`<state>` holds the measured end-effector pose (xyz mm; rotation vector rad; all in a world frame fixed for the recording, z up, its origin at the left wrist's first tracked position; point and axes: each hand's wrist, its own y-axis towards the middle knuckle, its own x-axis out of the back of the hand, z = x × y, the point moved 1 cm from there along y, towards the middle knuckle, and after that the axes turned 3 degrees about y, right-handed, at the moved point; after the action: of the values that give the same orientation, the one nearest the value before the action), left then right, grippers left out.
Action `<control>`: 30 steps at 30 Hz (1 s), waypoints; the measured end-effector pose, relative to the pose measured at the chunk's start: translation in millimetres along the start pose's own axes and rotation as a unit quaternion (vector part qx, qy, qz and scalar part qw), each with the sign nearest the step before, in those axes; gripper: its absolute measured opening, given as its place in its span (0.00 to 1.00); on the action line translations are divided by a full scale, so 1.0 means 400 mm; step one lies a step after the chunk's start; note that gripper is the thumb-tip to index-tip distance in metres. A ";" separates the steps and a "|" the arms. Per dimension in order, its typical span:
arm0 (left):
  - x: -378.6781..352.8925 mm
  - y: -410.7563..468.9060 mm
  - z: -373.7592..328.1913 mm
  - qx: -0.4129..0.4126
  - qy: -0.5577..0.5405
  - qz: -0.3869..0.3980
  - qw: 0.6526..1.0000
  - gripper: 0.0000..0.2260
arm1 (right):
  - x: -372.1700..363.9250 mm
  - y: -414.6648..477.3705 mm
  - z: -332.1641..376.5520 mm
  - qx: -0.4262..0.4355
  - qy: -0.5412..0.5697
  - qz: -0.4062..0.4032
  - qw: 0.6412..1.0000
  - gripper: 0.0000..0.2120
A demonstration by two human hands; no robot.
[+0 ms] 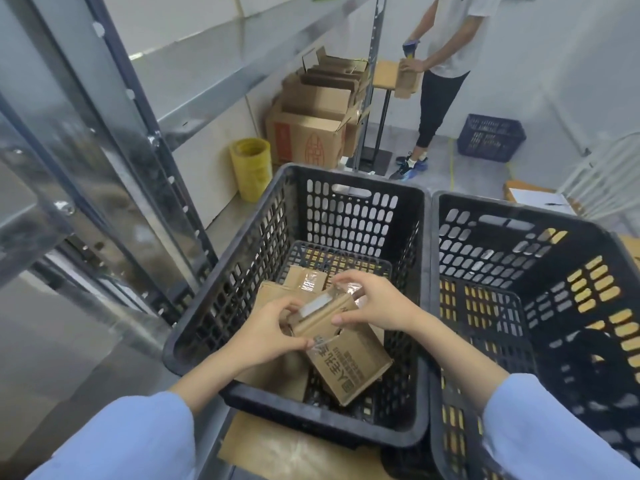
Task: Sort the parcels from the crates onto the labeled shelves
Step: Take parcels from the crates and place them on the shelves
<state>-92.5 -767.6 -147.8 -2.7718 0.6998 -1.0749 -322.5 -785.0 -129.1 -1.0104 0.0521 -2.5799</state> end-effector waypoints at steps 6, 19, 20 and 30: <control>0.067 0.017 -0.073 -0.012 -0.012 -0.122 0.992 0.33 | 0.079 -0.029 0.066 0.010 0.061 -0.084 0.995 0.37; 0.082 -0.083 -0.218 -0.117 -0.044 -0.310 0.943 0.39 | 0.142 -0.126 0.162 0.133 0.116 -0.168 0.970 0.40; 0.075 -0.094 -0.228 -0.127 -0.047 -0.321 0.937 0.39 | 0.143 -0.136 0.163 0.137 0.131 -0.163 0.968 0.41; -0.041 -0.212 -0.307 -0.135 -0.048 -0.371 0.918 0.43 | 0.144 -0.228 0.133 0.148 0.153 -0.116 0.970 0.50</control>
<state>-151.4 -674.7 -45.5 -3.4024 -0.2926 -0.9578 -355.6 -715.2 -37.1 -0.5322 -0.3820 -2.8193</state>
